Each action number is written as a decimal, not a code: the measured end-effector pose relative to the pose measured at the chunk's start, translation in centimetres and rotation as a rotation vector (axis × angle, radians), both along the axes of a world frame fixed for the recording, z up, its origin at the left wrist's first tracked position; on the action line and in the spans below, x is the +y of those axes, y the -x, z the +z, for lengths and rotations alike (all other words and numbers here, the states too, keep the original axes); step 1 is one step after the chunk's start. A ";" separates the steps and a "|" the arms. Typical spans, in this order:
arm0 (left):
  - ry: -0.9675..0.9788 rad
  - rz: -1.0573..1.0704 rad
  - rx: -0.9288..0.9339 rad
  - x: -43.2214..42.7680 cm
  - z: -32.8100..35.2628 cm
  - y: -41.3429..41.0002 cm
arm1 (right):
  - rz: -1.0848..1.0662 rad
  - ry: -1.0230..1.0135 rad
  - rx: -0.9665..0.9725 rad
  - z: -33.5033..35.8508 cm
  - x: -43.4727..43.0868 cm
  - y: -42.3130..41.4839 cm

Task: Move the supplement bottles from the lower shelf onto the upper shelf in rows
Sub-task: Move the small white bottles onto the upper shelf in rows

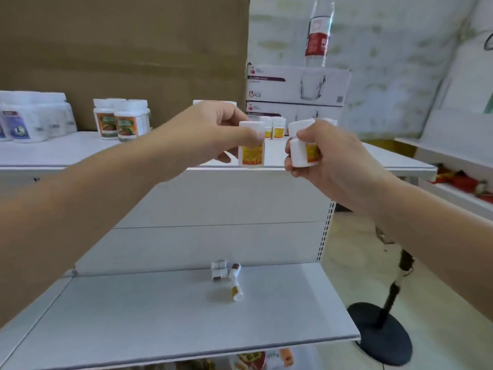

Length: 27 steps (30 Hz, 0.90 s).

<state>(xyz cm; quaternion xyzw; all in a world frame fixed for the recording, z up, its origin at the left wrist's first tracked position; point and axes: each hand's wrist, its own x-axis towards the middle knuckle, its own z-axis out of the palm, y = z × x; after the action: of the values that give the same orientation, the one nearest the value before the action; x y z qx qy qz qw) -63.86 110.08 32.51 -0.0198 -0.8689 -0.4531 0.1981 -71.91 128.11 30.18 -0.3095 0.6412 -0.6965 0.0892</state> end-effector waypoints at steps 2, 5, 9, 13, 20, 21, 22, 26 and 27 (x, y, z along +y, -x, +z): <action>0.032 0.025 0.002 0.2 1.0 2.2 | -0.049 -0.123 0.137 0.8 0.3 2.8; 0.094 0.067 -0.024 0.3 1.9 5.7 | -0.110 -0.237 0.303 1.9 0.7 7.2; 0.245 0.145 -0.064 0.5 2.5 10.4 | -0.097 -0.336 0.368 3.2 0.7 12.6; 0.452 0.214 -0.070 0.4 2.4 15.3 | -0.084 -0.511 0.465 4.2 -1.1 17.5; 0.566 0.337 -0.064 -0.7 1.6 20.8 | -0.117 -0.581 0.653 2.6 -4.0 22.8; 0.558 0.343 -0.054 -0.9 1.1 21.2 | -0.115 -0.550 0.648 2.1 -4.1 23.1; 0.559 0.349 -0.049 -1.3 0.6 21.5 | -0.117 -0.528 0.646 1.7 -4.1 23.5; 0.435 0.323 -0.035 -2.6 -0.4 22.3 | -0.097 -0.532 0.645 1.1 -4.4 24.2; 0.418 0.315 -0.029 -2.8 -0.5 22.3 | -0.091 -0.531 0.638 1.1 -4.4 24.3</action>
<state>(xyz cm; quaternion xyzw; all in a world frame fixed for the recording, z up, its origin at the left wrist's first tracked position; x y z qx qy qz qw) -86.21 107.26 32.06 0.0819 -0.9388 -0.2275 0.2453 -96.20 123.67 31.25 -0.4472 0.8072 -0.3792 -0.0683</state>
